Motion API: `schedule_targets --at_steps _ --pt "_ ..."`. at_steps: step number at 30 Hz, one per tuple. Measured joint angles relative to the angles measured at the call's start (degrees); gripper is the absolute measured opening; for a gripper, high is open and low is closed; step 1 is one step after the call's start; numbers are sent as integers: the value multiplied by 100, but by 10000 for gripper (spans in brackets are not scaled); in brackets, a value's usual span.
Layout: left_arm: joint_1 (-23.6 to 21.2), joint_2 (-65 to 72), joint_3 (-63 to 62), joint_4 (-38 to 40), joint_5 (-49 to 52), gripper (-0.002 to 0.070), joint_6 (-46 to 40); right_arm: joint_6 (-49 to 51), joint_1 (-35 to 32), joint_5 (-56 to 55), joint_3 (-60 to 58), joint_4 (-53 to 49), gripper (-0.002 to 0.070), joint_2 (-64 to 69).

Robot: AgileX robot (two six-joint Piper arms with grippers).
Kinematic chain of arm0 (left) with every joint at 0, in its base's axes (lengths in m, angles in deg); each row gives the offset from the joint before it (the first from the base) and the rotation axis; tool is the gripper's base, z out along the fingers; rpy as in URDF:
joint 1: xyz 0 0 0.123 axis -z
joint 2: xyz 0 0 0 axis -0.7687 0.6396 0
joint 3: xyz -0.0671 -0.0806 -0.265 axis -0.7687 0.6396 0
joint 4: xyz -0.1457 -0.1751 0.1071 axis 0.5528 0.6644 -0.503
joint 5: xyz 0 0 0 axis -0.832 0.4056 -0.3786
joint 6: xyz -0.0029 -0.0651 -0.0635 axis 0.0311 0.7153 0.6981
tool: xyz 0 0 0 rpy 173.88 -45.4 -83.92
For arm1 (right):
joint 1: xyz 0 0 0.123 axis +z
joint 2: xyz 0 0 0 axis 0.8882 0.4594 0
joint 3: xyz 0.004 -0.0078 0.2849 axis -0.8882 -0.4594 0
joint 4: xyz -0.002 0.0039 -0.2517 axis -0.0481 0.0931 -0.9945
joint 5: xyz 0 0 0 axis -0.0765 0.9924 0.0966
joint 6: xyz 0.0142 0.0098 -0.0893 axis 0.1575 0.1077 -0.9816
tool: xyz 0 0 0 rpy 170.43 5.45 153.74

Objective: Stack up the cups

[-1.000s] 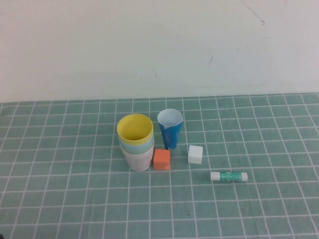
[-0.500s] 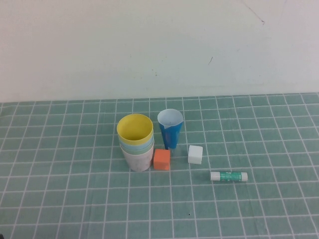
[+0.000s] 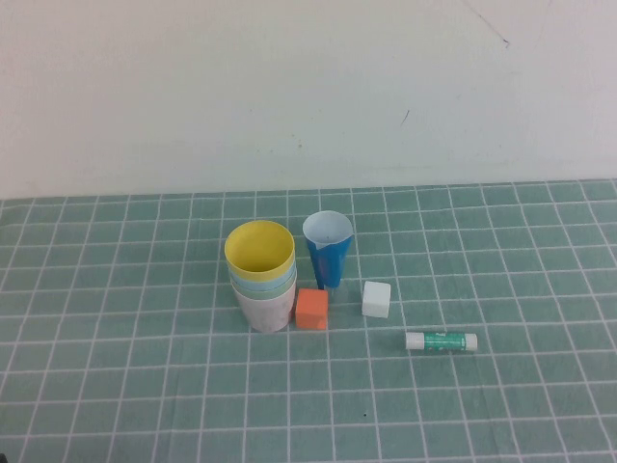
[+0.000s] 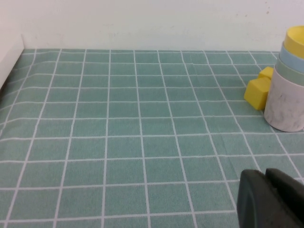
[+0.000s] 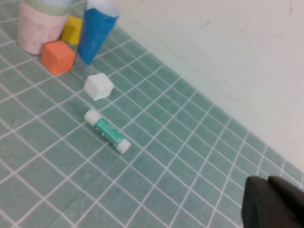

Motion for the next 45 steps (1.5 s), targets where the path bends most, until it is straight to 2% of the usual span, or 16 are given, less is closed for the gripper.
schedule_targets --at_steps 9,16,35,45 --pt "-6 0 0 0 0 -1 0 1180 -1600 -359 -1139 -282 -3 -1191" --pt "-14 0 0 0 7 -1 0 1758 -2246 -296 -1606 -304 -3 -1496" --pt "-14 0 0 0 7 -1 -88 1917 -2343 -284 -1606 -395 -3 -1523" --pt "-14 0 0 0 7 -1 -148 2422 -2352 -187 -1596 -512 -3 -1523"
